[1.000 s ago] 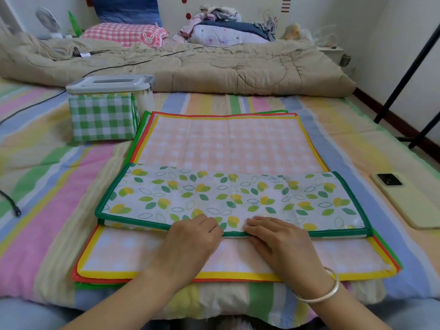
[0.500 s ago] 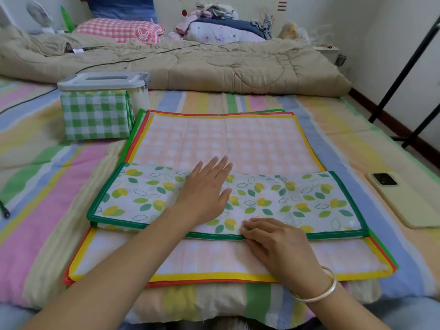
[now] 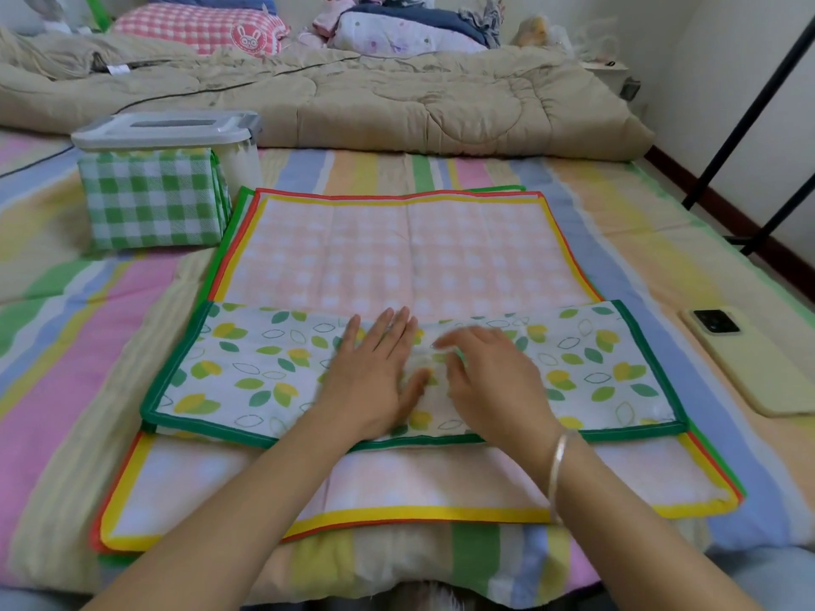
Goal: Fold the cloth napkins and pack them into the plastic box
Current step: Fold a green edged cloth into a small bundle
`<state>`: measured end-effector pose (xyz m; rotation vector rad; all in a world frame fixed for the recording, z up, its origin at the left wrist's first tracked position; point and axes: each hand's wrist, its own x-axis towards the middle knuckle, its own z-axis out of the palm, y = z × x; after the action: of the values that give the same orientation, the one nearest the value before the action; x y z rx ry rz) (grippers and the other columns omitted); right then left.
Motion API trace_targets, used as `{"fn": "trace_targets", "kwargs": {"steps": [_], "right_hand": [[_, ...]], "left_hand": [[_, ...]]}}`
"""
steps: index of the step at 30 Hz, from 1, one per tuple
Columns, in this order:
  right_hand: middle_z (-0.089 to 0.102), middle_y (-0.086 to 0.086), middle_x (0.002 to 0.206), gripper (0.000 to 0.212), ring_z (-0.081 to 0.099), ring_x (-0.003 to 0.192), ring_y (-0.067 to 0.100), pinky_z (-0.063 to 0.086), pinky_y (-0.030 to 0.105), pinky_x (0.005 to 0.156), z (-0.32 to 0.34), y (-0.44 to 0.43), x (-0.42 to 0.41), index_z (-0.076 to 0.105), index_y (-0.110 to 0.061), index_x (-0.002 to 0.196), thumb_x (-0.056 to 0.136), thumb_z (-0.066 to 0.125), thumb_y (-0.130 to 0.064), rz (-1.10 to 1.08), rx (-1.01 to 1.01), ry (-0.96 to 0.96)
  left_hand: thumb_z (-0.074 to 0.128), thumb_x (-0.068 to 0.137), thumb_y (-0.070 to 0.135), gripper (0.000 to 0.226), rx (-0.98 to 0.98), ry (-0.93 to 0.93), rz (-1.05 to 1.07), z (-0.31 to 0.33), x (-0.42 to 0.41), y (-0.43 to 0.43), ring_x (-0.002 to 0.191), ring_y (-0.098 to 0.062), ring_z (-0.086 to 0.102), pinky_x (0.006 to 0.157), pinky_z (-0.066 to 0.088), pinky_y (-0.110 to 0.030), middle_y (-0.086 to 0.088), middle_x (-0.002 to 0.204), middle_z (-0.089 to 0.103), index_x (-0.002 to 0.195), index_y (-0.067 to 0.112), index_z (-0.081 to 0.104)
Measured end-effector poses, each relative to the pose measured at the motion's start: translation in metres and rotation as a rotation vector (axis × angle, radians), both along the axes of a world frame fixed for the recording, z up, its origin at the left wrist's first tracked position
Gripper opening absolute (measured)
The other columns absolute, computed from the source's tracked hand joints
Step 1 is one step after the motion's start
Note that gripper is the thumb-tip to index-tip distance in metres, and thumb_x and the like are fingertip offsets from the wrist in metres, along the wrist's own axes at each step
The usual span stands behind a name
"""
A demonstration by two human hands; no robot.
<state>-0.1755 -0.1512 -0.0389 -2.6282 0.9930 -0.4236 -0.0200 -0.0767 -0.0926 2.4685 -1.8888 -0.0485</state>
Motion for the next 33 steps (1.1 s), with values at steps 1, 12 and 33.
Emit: {"fn": "trace_targets", "kwargs": {"steps": [1,12,33], "right_hand": [[0.043,0.0,0.15,0.052,0.03,0.142,0.022,0.023,0.034,0.115,-0.002,-0.001,0.013,0.049,-0.025,0.14,0.094,0.024,-0.03,0.02,0.007,0.034],[-0.025,-0.015,0.157,0.075,-0.025,0.145,0.009,-0.015,0.044,0.119,-0.037,-0.061,-0.053,-0.015,-0.033,0.153,0.086,-0.007,-0.066,-0.104,-0.006,0.52],[-0.011,0.01,0.163,0.074,-0.023,0.146,0.029,-0.011,0.05,0.119,-0.012,-0.091,-0.059,-0.003,-0.01,0.155,0.098,0.019,-0.052,-0.422,-0.027,0.6]], "left_hand": [[-0.018,0.082,0.062,0.088,-0.008,-0.002,0.003,0.0,0.0,0.0,0.152,-0.012,-0.017,0.122,-0.009,-0.048,0.004,0.165,-0.015,0.158,0.02,-0.008],[-0.016,0.085,0.059,0.08,-0.047,0.0,-0.005,-0.007,0.004,0.001,0.149,-0.01,-0.025,0.122,-0.014,-0.046,0.007,0.162,-0.024,0.156,0.021,-0.017],[-0.02,0.082,0.059,0.083,-0.03,-0.02,0.016,-0.006,-0.001,0.001,0.149,-0.012,-0.024,0.122,-0.013,-0.047,0.005,0.162,-0.024,0.156,0.021,-0.016]]}}
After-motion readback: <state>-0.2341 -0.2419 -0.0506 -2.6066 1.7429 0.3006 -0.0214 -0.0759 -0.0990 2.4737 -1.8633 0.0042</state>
